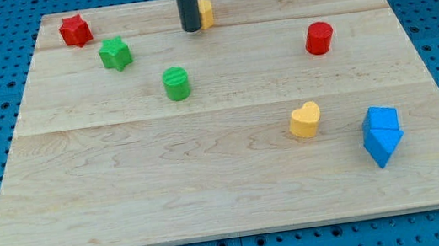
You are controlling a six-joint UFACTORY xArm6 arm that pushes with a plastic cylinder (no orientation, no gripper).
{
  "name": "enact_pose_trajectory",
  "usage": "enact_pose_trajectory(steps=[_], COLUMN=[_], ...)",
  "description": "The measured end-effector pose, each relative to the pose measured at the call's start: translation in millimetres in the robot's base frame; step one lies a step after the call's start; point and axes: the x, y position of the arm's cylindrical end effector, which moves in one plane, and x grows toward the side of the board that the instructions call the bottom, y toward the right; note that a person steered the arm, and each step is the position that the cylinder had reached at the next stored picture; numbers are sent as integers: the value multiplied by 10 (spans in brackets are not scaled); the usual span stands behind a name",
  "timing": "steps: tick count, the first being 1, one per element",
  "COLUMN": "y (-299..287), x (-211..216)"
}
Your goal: Point your arm at the right side of the green circle
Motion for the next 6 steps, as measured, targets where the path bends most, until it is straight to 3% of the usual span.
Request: enact_pose_trajectory(steps=[6], y=[184], x=[357])
